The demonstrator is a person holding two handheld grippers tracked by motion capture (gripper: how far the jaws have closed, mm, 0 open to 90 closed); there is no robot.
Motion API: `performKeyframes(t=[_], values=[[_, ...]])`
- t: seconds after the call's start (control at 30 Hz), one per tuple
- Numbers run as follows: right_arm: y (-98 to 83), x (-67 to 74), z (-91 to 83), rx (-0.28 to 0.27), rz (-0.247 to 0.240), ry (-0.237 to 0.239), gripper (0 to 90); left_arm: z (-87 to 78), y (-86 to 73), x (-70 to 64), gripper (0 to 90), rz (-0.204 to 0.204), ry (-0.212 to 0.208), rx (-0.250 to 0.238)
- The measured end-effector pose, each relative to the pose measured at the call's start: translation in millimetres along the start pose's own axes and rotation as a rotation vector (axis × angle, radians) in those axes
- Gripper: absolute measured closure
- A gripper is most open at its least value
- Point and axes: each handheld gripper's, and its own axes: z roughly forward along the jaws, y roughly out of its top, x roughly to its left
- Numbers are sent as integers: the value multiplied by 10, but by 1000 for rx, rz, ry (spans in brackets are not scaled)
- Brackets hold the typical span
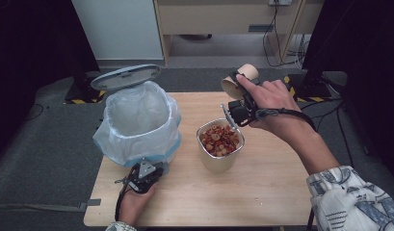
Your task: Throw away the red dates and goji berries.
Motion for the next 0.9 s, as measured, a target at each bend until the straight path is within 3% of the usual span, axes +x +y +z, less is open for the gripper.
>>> performKeyframes(t=[0.43, 0.9], values=[[-9, -30, -7, 2, -5, -9, 304, 3, 1, -4, 863, 2, -2, -1], [43, -77, -39, 22, -105, -34, 306, 3, 1, -5, 863, 2, -2, -1]])
